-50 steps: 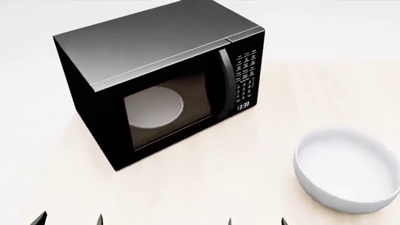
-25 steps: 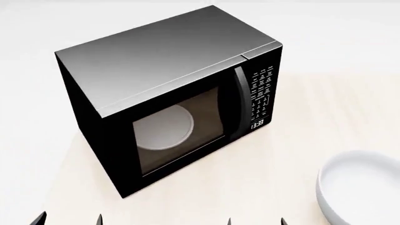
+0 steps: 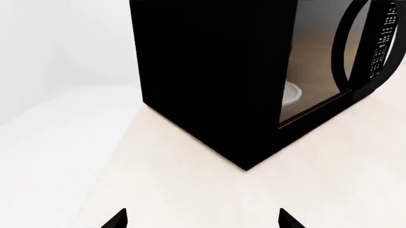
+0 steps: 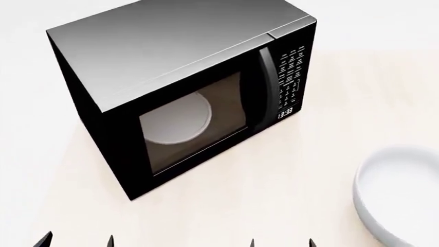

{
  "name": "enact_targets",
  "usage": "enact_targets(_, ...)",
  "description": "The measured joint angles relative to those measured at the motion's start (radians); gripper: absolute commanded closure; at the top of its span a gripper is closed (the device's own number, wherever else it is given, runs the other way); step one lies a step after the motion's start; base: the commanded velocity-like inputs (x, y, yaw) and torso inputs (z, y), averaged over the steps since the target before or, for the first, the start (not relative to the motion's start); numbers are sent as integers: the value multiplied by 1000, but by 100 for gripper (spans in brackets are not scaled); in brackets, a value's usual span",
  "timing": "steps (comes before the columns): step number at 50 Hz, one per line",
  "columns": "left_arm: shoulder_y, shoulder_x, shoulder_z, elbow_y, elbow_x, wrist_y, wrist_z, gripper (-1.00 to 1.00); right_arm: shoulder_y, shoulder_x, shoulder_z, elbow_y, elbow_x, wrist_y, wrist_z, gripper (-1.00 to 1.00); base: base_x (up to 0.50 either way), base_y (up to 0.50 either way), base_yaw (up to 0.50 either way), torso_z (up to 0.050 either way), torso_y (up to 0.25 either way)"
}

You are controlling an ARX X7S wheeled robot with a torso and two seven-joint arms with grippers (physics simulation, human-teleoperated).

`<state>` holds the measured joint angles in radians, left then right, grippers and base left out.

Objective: Open the microwave.

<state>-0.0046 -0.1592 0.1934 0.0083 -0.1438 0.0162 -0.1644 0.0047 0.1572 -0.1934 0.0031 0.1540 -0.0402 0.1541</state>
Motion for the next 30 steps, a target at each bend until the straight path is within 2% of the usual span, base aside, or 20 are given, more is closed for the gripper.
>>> enact_targets(10,-2,-4,7,0,-8,5,-4,-100,1,5,-7,1,2,-4,6,-100,0,0,0,4,-250)
enact_targets(20,-4,-9,11,5,-15,8,-7,-100,2,8,-8,-10,13,-4,15,-100,0,0,0,0,-2)
enact_targets(30,-5,-14,15,4,-20,9,-12,-100,2,18,8,-99,66,72,35,-100,0,0,0,0,0)
